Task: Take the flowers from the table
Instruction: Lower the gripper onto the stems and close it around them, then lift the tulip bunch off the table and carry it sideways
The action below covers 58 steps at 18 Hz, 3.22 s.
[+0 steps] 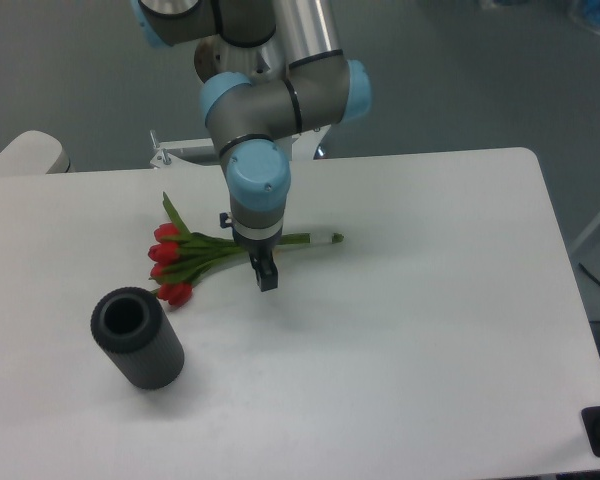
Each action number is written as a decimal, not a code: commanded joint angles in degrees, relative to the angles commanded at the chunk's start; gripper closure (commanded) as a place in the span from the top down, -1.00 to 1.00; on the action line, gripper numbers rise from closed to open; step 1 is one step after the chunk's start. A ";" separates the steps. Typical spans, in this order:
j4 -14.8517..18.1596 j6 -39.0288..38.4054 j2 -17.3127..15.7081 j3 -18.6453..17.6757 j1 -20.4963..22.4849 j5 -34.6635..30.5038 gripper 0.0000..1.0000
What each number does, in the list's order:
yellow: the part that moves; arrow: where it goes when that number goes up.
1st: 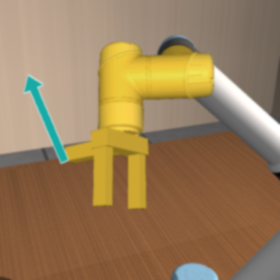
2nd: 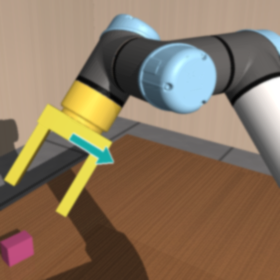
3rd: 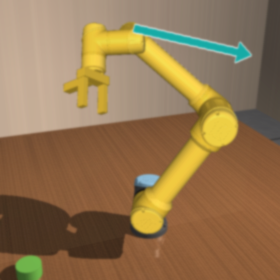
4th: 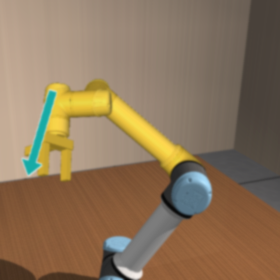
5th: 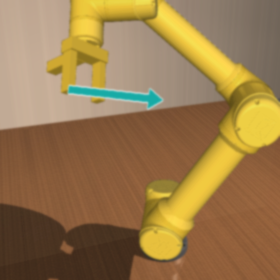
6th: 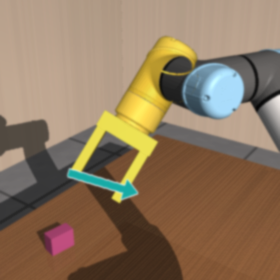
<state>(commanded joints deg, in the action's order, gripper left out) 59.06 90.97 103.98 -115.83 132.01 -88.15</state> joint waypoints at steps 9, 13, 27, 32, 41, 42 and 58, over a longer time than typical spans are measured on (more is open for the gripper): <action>-0.18 -7.56 0.61 -0.89 -3.07 0.00 1.00; -0.26 -7.56 0.88 -1.15 -3.34 -0.09 0.54; -3.34 -4.59 1.49 -0.62 -3.78 -2.28 -0.61; -3.25 0.78 0.88 -0.54 -0.89 -5.80 -0.73; 2.27 2.46 0.52 6.48 4.04 -4.75 -0.68; 3.42 2.29 0.52 7.97 4.74 -3.88 -0.68; 5.10 -3.86 12.56 27.67 8.26 1.05 -0.74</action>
<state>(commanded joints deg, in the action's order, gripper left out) 64.16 87.11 116.53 -88.17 140.27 -87.10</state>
